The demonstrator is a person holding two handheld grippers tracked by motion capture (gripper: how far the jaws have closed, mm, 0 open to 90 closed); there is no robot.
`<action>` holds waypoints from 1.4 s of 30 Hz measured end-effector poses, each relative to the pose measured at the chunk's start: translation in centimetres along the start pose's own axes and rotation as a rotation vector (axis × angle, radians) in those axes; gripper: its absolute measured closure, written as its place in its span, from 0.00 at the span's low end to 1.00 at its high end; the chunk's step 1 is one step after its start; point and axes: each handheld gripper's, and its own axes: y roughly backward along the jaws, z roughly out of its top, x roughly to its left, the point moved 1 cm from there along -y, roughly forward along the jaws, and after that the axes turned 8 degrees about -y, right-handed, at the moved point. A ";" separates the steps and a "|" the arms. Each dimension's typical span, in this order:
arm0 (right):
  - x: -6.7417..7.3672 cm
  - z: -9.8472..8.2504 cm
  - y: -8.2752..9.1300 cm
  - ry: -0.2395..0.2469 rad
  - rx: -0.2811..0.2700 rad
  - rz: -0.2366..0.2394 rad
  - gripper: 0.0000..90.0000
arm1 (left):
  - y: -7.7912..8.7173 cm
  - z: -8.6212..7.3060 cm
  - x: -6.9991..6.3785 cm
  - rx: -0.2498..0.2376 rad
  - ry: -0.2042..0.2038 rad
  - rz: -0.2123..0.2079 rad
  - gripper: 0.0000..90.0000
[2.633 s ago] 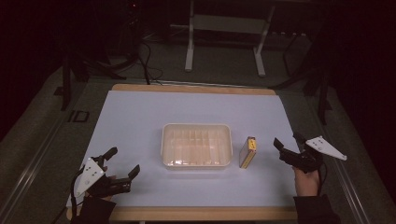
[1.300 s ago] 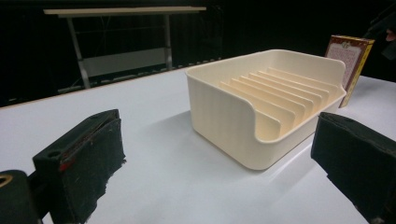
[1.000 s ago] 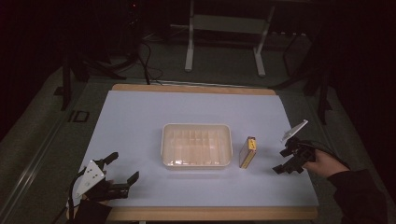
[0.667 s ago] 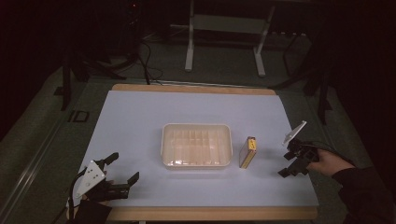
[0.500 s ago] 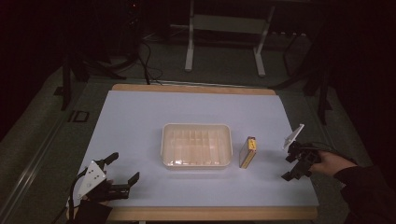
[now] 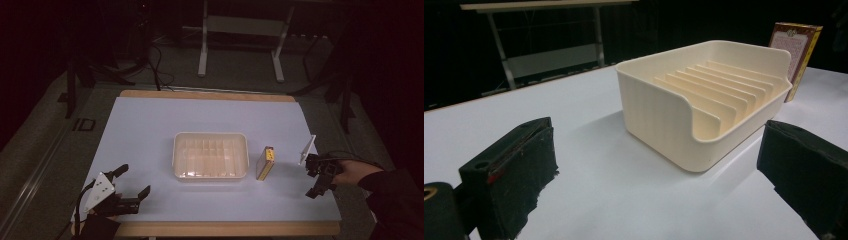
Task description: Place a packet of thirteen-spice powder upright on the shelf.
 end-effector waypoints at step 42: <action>2.7 8.9 5.6 0.235 0.012 -0.110 0.22 | 0.1 0.1 0.0 -0.021 0.013 -0.030 0.03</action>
